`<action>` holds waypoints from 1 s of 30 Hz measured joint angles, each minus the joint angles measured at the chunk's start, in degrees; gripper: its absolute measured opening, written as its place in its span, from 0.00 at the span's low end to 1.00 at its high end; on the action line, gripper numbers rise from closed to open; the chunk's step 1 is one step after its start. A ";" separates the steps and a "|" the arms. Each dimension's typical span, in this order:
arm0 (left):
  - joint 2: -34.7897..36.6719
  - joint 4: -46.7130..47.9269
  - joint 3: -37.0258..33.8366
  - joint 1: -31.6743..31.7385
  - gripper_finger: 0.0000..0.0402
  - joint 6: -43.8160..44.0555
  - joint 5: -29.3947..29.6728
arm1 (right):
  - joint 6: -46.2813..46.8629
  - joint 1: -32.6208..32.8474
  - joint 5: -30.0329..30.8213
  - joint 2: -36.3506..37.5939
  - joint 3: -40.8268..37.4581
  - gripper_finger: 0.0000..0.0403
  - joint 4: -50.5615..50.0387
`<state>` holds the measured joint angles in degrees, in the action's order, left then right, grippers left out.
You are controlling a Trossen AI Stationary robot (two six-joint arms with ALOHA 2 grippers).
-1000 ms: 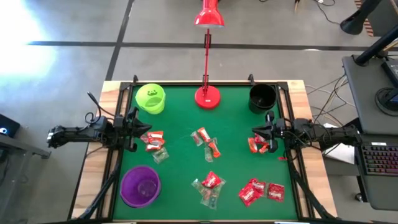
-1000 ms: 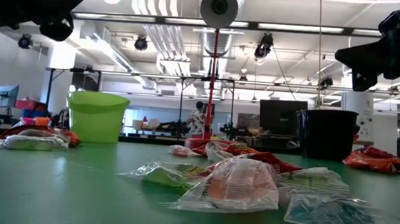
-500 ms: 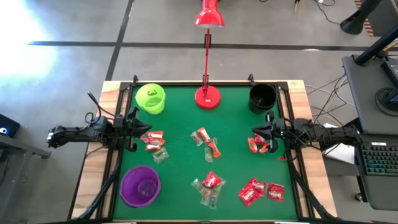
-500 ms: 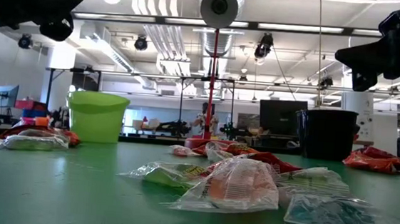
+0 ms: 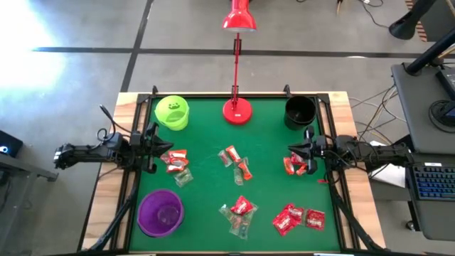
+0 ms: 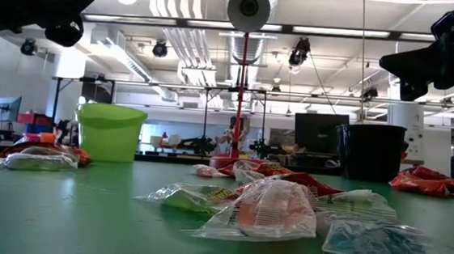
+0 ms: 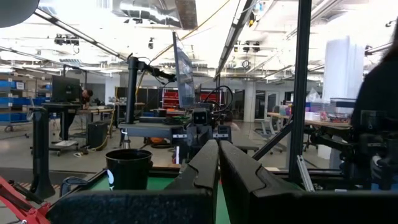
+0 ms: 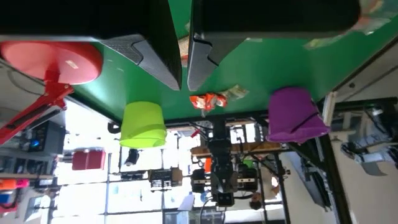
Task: Sort candy
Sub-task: Put the transparent candy into the green bucket
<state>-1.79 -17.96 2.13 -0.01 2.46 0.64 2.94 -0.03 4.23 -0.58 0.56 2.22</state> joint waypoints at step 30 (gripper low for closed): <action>-0.01 0.00 0.00 -0.02 0.00 0.00 -0.02 | 3.49 -0.02 3.34 0.02 0.00 0.06 0.28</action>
<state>-1.80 -17.96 2.13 -0.03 2.46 0.62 6.43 -0.05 7.57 -0.56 0.56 2.50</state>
